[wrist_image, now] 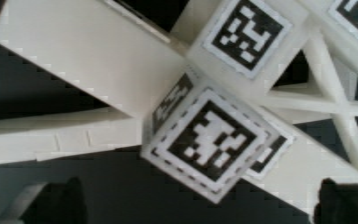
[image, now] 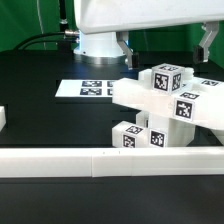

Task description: Assemble chair

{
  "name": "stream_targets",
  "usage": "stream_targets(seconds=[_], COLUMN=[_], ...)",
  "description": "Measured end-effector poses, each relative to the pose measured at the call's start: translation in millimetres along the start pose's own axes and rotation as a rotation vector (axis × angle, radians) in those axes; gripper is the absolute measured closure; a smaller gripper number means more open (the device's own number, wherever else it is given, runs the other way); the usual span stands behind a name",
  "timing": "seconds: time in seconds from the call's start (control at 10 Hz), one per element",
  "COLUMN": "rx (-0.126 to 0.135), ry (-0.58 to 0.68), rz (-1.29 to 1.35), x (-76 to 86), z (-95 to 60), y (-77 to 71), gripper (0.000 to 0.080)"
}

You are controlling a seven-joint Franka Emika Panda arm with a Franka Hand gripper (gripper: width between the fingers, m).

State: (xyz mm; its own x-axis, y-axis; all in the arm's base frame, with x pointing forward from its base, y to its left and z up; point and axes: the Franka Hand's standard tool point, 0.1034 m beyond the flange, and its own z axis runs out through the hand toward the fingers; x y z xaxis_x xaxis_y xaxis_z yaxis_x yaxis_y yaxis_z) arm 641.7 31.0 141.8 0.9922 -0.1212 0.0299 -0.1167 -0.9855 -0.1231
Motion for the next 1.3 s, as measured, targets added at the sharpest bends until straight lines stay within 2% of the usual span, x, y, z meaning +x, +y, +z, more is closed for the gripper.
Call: stream_targets(seconds=[0.2, 0.3, 0.4, 0.8, 0.9, 1.0, 1.1, 1.3], rx=[0.021, 0.025, 0.026, 0.024, 0.023, 0.020, 0.015, 0.016], ry=[-0.014, -0.017, -0.017, -0.014, -0.008, 0.013, 0.007, 0.007], rz=[0.012, 0.018, 0.018, 0.037, 0.056, 0.063, 0.054, 0.060], x=[-34.2, -50.6, -59.8, -61.6, -75.7, -96.6, -114.8, -107.1], z=[-17.6, -23.2, -23.7, -19.3, -15.3, -11.3, -5.3, -6.9], y=[-6.3, -9.9, -12.6, -12.9, -20.3, -27.7, -28.5, -26.2], gripper=[0.0151, 0.0151, 0.0151, 0.0151, 0.0151, 0.0151, 0.0151, 0.0151])
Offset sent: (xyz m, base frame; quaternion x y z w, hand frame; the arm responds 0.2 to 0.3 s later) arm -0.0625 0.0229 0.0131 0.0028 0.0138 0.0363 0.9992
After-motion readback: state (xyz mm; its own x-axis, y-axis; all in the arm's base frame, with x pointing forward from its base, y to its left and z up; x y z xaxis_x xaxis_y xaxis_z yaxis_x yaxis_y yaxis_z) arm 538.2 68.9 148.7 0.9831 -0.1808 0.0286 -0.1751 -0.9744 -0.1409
